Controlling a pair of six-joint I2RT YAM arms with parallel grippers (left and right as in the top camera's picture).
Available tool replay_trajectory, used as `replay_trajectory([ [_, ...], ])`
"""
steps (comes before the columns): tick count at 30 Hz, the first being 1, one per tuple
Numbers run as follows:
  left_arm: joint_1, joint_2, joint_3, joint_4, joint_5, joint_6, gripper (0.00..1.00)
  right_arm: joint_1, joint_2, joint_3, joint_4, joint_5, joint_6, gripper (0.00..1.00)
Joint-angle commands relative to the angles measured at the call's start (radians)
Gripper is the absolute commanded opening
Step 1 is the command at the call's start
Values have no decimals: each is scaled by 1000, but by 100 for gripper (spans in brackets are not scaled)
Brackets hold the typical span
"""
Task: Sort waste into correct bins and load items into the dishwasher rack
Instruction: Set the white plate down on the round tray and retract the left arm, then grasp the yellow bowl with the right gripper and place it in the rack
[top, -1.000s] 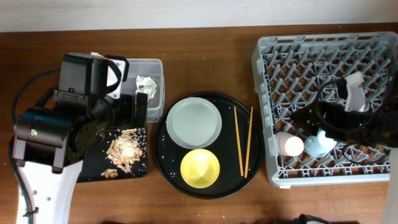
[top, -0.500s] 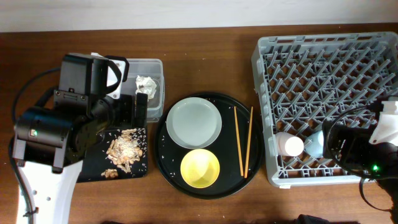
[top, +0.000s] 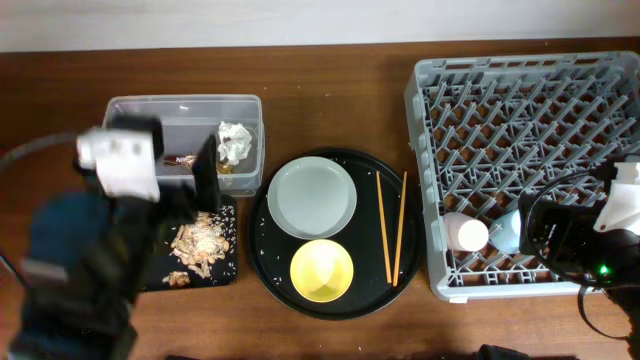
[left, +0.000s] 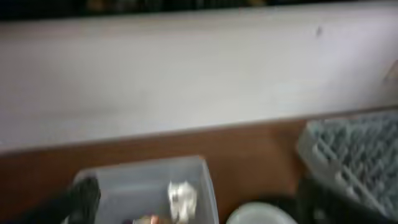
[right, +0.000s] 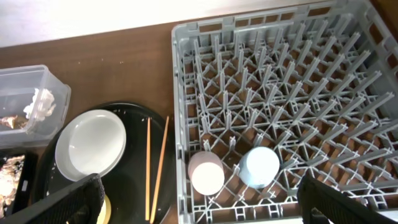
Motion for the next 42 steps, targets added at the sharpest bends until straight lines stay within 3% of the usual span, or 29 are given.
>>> replay_trajectory([
  [1,0,-204,-325,153,20,19,99,7,-1,2,2,13,5,98],
  [6,0,-589,-780,307,35,19,99,7,-1,2,2,13,5,98],
  [16,0,-836,-1191,631,38,11,99,7,-1,2,2,13,5,98],
  [20,0,-835,-1262,692,39,11,100,7,-1,2,2,13,5,98],
  [23,0,-835,-1281,603,39,13,99,7,-1,2,2,13,5,98],
  [36,0,-834,-1281,600,38,13,99,5,-1,2,8,4,11,98],
  [39,0,-834,-1281,600,38,13,99,5,5,2,84,-159,14,98],
  [40,0,-834,-1281,600,38,13,99,5,11,2,87,-309,47,98],
  [42,0,-834,-1281,600,38,13,99,27,35,0,2,-451,43,98],
])
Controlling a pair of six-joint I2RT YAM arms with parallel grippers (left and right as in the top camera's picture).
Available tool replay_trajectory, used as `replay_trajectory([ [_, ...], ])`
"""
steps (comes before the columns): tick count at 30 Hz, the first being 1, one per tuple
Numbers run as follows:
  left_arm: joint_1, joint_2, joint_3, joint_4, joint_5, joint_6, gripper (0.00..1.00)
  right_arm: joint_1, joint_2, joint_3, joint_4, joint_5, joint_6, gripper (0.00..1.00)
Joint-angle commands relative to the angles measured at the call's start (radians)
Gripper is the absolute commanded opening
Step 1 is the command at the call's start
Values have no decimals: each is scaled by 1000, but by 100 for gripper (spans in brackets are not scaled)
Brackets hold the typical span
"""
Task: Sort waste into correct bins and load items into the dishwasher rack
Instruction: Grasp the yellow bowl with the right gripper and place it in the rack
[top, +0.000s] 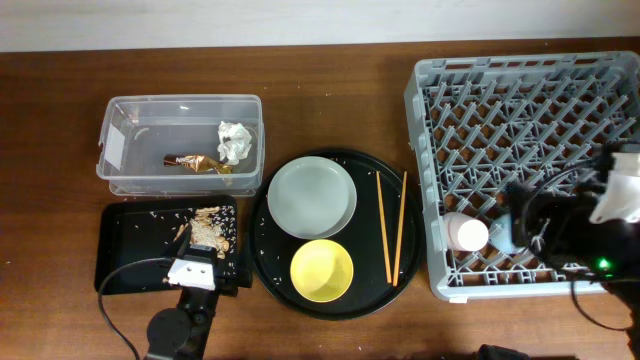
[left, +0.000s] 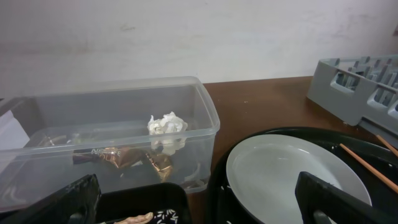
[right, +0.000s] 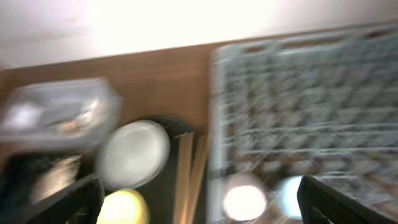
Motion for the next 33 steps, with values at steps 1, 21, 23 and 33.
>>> replay_trajectory([
  [1,0,-8,-5,-1,11,9,99,61,40,-12,-124,-211,-16,98],
  [21,0,-8,-5,-1,11,9,99,965,671,-582,450,242,571,49],
  [23,0,-8,-5,-1,11,9,99,965,727,-582,464,223,566,36],
  [33,0,-8,-5,-1,11,9,99,921,545,-433,334,628,565,4],
])
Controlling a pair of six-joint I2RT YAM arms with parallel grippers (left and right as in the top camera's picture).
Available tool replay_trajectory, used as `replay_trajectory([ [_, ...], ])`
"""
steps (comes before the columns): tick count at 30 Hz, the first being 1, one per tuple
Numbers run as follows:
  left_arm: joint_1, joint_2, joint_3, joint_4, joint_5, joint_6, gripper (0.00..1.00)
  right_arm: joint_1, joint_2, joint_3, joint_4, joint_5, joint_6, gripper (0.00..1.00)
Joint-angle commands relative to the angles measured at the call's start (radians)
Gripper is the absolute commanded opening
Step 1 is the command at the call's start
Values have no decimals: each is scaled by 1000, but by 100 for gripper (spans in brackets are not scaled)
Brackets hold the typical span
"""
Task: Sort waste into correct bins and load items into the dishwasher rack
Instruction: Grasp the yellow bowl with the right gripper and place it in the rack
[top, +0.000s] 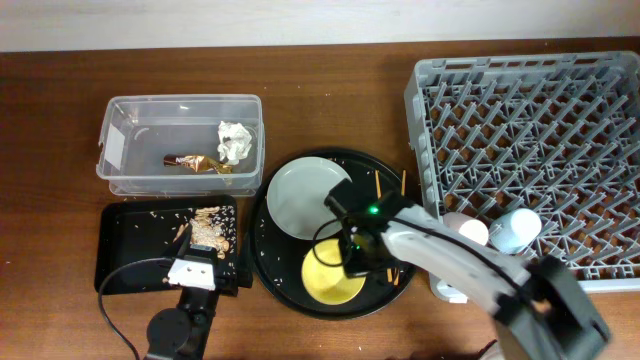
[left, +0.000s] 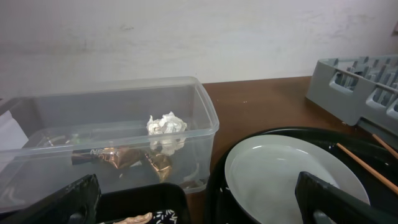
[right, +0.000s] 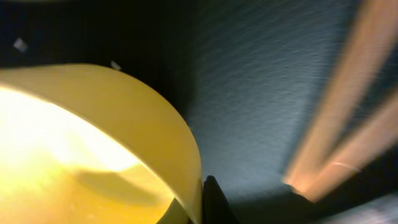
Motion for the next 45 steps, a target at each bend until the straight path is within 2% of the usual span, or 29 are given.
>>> replay_trajectory([
  [1,0,-7,-5,-1,8,9,99,-38,-244,143,-35,415,-14,4],
  [2,0,-7,-5,-1,8,9,99,-53,-296,166,-32,500,-66,4],
  [4,0,-7,-5,-1,8,9,99,-103,-370,193,-23,673,-69,4],
  [5,0,-7,-5,-1,8,9,99,-155,-397,195,-5,833,-66,4],
  [8,0,-7,-5,-1,8,9,99,-317,-359,195,74,1132,-73,4],
  [11,0,-7,-5,-1,8,8,99,-477,-243,195,229,1215,-253,4],
  [14,0,-7,-5,-1,8,9,99,-533,-124,195,294,1308,-268,4],
  [16,0,-7,-5,-1,8,9,99,-551,-36,195,381,1363,-369,4],
  [20,0,-7,-5,-1,8,8,99,-554,119,195,676,1452,-710,4],
  [22,0,-7,-5,-1,8,8,99,-554,171,195,762,1479,-806,4],
  [26,0,-7,-5,-1,8,8,99,-546,240,195,764,1482,-835,4],
  [29,0,-7,-5,-1,8,9,99,-488,244,193,740,1474,-834,5],
  [30,0,-7,-5,-1,8,9,99,-464,244,193,738,1460,-835,13],
  [31,0,-7,-5,-1,8,8,99,-437,244,193,713,1433,-834,35],
  [32,0,-7,-5,-1,8,9,99,-415,244,193,671,1389,-834,67],
  [34,0,-7,-5,-1,8,8,99,-382,244,193,616,1364,-829,86],
  [36,0,-7,-5,-1,8,9,99,-347,224,193,595,1364,-829,93],
  [40,0,-7,-5,-1,8,9,99,-261,127,223,538,1252,-823,96],
  [43,0,-7,-5,-1,8,9,99,-192,60,364,214,815,-613,96],
  [44,0,-7,-5,-1,8,9,99,-185,56,479,35,377,-426,93],
  [45,0,-7,-5,-1,8,9,99,-187,56,503,5,180,-375,91],
])
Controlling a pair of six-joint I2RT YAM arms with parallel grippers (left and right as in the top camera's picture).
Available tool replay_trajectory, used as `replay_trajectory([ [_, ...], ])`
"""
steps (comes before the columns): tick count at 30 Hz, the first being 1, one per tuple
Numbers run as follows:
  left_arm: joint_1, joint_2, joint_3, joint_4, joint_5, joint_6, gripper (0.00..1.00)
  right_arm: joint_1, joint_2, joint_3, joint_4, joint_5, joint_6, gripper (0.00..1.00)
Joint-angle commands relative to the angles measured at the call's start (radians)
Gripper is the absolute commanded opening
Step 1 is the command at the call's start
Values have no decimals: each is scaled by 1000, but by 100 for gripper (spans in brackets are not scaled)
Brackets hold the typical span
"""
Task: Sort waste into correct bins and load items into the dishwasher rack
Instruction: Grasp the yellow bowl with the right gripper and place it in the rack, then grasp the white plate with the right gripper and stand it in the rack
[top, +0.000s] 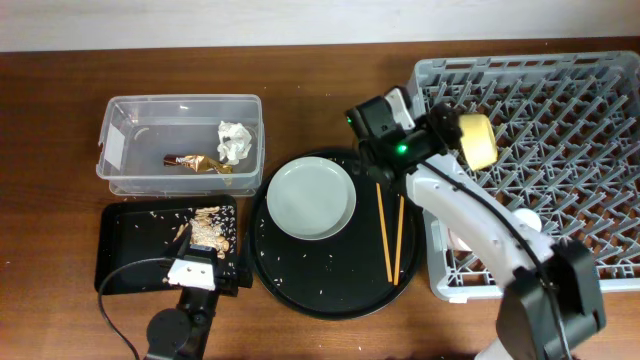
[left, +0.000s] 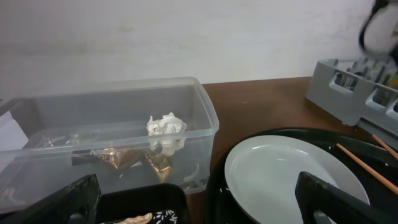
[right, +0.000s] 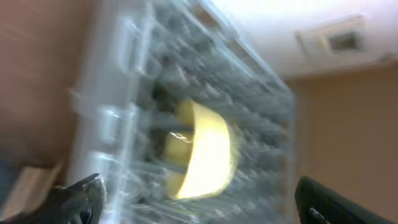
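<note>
A yellow bowl (top: 478, 140) stands on edge among the tines at the far left of the grey dishwasher rack (top: 560, 75). My right gripper (top: 440, 128) is just left of it, open; in the right wrist view the bowl (right: 199, 149) lies beyond the spread fingers, apart from them, with the gripper (right: 199, 202) holding nothing. A grey plate (top: 311, 197) and two chopsticks (top: 390, 225) lie on the round black tray (top: 300, 290). My left gripper (left: 196, 202) rests open at the table's front (top: 200, 268), facing the plate (left: 286, 180) and the clear bin (left: 112, 137).
The clear bin (top: 183, 143) holds a crumpled tissue (top: 234, 140) and a brown wrapper (top: 195, 161). A black rectangular tray (top: 130, 255) carries food scraps and rice. A white cup (top: 527, 221) sits near the rack's front, partly behind the right arm.
The yellow bowl has gone from the round black tray to the rack's far left, standing on edge. My right gripper, then at the bowl's rim, is now open beside it. The left arm is unchanged.
First my left arm was blurred over the black rectangular tray while the right arm sat at the rack's right side. Then the left arm rested at the table's front. After that the right gripper was at the yellow bowl on the tray; now the bowl stands in the rack.
</note>
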Motion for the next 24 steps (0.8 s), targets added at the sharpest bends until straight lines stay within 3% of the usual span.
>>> replay_trajectory([
  [1,0,-5,-5,-1,7,8,99,6,-33,118,-86,-835,309,89],
  [3,0,-5,-5,-1,7,9,99,8,-18,95,-94,-960,468,81],
  [7,0,-5,-5,-1,7,9,99,5,56,-22,-68,-912,644,77],
  [13,0,-5,-5,-1,7,9,99,-14,154,-127,41,-942,650,59],
  [15,0,-5,-5,-1,7,9,99,-14,177,-156,78,-946,650,47],
  [22,0,-5,-5,-1,7,9,99,-34,184,-197,140,-930,677,36],
  [24,0,-5,-5,-1,7,9,99,-32,184,-224,167,-938,676,26],
])
